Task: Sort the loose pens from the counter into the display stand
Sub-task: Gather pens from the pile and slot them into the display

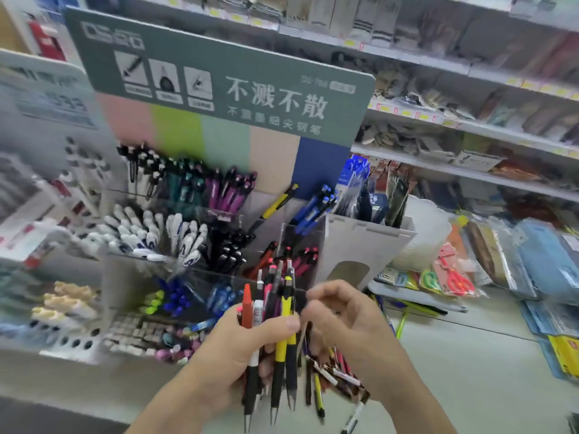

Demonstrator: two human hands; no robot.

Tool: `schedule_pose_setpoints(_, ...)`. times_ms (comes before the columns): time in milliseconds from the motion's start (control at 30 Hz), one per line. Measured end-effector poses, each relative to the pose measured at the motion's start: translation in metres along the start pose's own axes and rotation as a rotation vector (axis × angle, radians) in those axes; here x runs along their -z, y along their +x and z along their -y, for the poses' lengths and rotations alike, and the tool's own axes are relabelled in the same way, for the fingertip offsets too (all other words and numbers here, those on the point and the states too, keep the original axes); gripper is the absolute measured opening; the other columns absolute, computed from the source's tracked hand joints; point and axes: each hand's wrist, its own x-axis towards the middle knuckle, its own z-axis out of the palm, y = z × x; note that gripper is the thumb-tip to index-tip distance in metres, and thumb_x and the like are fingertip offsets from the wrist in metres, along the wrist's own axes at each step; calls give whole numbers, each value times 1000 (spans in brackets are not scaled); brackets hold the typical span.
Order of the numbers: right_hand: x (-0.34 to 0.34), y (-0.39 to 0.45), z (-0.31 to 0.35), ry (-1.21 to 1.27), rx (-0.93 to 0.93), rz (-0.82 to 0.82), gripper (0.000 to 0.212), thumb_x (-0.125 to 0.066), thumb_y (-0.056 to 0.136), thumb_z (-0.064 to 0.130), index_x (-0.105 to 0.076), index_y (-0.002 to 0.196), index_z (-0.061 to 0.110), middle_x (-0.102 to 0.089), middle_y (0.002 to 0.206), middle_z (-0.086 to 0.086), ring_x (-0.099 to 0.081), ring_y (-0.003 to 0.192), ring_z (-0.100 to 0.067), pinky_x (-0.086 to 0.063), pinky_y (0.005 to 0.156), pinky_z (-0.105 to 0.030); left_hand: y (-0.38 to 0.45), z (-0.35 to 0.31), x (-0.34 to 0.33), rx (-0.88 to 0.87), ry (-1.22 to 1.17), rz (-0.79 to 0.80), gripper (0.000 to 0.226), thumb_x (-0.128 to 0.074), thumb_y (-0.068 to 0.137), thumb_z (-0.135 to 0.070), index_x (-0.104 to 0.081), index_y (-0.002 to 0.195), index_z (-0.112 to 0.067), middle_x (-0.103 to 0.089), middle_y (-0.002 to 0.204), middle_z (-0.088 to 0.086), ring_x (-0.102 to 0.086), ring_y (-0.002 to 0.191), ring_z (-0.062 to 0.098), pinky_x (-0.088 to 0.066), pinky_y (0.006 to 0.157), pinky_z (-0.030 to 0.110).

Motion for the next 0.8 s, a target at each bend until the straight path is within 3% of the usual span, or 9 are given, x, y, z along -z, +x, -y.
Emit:
schedule_pose_setpoints(100, -8, 18, 12, -55, 75, 103, 25, -73, 91, 24, -66, 111, 11, -66, 75, 1, -60, 56, -16, -50, 54, -27, -4, -6, 10, 15, -13, 61, 61, -84, 65, -30, -57, 93, 16, -41, 59, 7, -40, 41, 18, -37, 38, 22)
schedule_pose_setpoints(167, -13, 28, 18, -96, 106, 188, 26, -75, 88, 26, -67, 104, 7, -65, 71, 0, -59, 55, -14, -49, 54, -25, -4, -8, 15, 16, -35, 99, 61, -82, 71, -28, -55, 99, 20, -39, 58, 6, -39, 41, 17, -37, 39, 22)
schedule_pose_setpoints(333, -20, 44, 24, -30, 95, 206, 11, -71, 91, 7, -62, 96, 3, -60, 66, -4, -59, 50, -14, -48, 48, -24, 2, -15, 27, 30, 7, 96, 64, -84, 71, -33, -54, 91, 19, -40, 57, 4, -38, 41, 18, -36, 43, 24)
schedule_pose_setpoints(467, -19, 55, 31, -64, 79, 209, 9, -68, 91, 6, -63, 97, 1, -62, 64, -3, -59, 47, -15, -48, 45, -25, 3, -23, 32, 19, 21, 41, 47, -86, 70, -36, -53, 66, -3, -41, 57, 9, -38, 39, 20, -36, 42, 25)
schedule_pose_setpoints(600, -14, 58, 51, -56, 260, -31, 13, -65, 90, 3, -67, 102, 0, -69, 71, -8, -64, 52, -18, -56, 50, -26, 4, -34, 46, -2, -64, -59, 38, -81, 79, -31, -56, 69, -4, -40, 56, 10, -36, 43, 22, -36, 44, 29)
schedule_pose_setpoints(700, -4, 57, 75, -106, 551, -343, 12, -68, 88, 10, -67, 100, 6, -73, 75, -10, -69, 60, -21, -59, 60, -27, 4, -43, 56, 0, -262, -69, 36, -75, 77, -27, -63, 98, 1, -45, 69, 11, -38, 50, 22, -37, 47, 32)
schedule_pose_setpoints(800, -3, 68, 85, -275, 703, -512, 13, -72, 92, 10, -67, 100, 19, -74, 78, -2, -73, 66, -19, -59, 65, -29, 2, -49, 56, 8, -376, -27, 38, -66, 84, -18, -60, 116, 3, -52, 75, 11, -45, 54, 21, -43, 48, 32)
